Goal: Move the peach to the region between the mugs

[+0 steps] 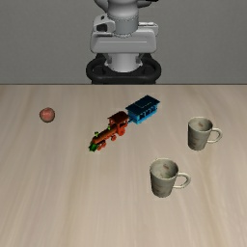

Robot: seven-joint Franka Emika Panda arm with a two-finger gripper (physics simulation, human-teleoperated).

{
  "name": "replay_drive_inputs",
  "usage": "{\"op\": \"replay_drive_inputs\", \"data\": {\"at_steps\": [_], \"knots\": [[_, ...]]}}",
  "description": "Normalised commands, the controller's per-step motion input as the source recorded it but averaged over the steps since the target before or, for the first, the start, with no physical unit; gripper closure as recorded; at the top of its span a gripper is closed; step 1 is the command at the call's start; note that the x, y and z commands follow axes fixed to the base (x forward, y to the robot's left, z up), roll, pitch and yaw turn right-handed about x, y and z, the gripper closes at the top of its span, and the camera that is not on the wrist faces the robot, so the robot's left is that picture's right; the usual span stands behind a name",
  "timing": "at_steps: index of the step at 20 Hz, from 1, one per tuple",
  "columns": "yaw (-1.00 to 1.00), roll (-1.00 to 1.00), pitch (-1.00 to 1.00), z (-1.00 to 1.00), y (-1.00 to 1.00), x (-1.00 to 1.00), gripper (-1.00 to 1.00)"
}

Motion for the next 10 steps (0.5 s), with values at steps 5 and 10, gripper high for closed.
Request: {"op": "replay_drive_inputs", "data": {"at_steps": [5, 10], "knots": [[0.0, 0.0, 0.0, 0.0, -1.0, 0.0, -1.0], [0.0, 0.0, 0.0, 0.0, -1.0, 0.0, -1.0]]}}
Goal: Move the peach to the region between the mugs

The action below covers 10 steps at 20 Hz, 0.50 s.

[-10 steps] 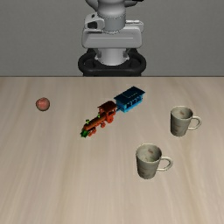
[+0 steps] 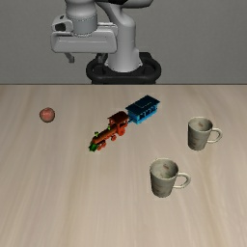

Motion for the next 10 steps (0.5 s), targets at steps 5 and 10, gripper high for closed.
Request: {"op": "replay_drive_inputs", "data": {"at_steps": [5, 10], "knots": [[0.0, 0.0, 0.0, 0.0, -1.0, 0.0, -1.0], [0.0, 0.0, 0.0, 0.0, -1.0, 0.0, -1.0]]}}
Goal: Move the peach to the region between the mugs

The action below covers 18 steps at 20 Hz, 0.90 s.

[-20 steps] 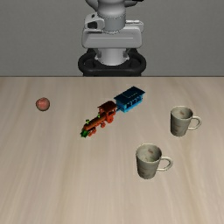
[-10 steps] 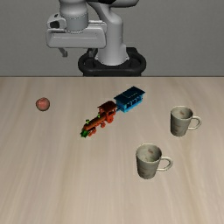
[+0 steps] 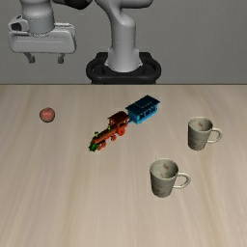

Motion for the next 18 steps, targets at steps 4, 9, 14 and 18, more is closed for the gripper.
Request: {"op": "replay_drive_inputs", "data": {"at_steps": [4, 9, 14, 18], "knots": [[0.0, 0.0, 0.0, 0.0, -0.5, -0.5, -1.0], [0.0, 0.0, 0.0, -1.0, 0.0, 0.0, -1.0], [0.0, 0.0, 0.0, -1.0, 0.0, 0.0, -1.0], [0.0, 0.0, 0.0, -1.0, 0.0, 0.0, -1.0]]}}
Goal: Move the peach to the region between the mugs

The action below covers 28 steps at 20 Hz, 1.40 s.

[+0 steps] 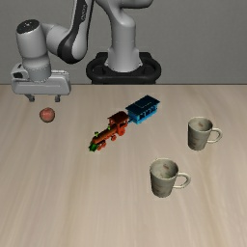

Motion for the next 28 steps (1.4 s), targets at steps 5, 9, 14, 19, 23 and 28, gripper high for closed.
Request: {"op": "replay_drive_inputs", "data": {"at_steps": [5, 9, 14, 19, 23, 28], "knots": [[0.0, 0.0, 0.0, -0.6, 0.0, 0.0, 1.0], [0.0, 0.0, 0.0, 0.0, 0.0, 0.25, 1.0], [0.0, 0.0, 0.0, 0.0, 0.0, 1.0, 1.0], [0.0, 0.0, 0.0, 0.0, 0.0, 1.0, 1.0], [0.0, 0.0, 0.0, 0.0, 0.0, 1.0, 1.0], [0.0, 0.0, 0.0, 0.0, 0.0, 1.0, 1.0]]}}
